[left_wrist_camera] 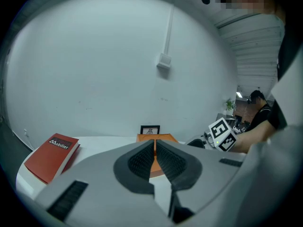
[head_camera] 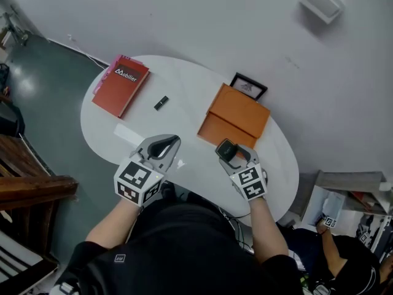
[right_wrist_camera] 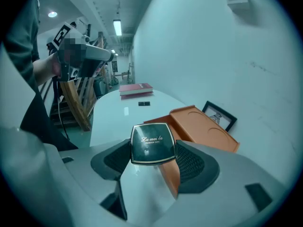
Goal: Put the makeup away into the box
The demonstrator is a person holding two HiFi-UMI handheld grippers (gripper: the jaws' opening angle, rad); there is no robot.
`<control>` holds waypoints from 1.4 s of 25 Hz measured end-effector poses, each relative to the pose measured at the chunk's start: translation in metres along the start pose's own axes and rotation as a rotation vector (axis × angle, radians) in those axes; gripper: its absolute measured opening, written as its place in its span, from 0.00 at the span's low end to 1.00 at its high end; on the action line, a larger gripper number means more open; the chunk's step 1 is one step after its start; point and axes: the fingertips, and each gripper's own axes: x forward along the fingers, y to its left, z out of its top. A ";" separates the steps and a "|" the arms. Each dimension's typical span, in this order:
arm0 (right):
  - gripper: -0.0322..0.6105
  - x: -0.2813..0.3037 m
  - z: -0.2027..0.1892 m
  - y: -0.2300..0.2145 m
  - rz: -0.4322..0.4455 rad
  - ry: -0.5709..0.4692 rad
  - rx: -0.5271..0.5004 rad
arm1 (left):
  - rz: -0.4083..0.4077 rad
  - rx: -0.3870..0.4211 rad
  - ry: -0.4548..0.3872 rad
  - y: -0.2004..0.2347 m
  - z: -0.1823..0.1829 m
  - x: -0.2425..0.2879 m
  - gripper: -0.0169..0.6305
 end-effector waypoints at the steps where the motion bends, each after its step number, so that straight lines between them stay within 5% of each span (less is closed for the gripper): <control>1: 0.48 0.000 -0.003 -0.010 -0.009 0.006 0.014 | 0.001 0.002 0.004 -0.001 0.000 0.002 0.06; 8: 0.48 0.017 -0.036 -0.062 -0.040 0.094 0.080 | 0.023 -0.024 0.045 -0.003 -0.006 0.017 0.06; 16: 0.48 0.034 -0.068 -0.073 -0.009 0.251 0.056 | 0.047 -0.025 0.064 -0.005 -0.009 0.023 0.06; 35: 0.48 0.056 -0.073 -0.087 0.066 0.317 0.146 | 0.097 -0.053 0.078 -0.023 -0.022 0.015 0.06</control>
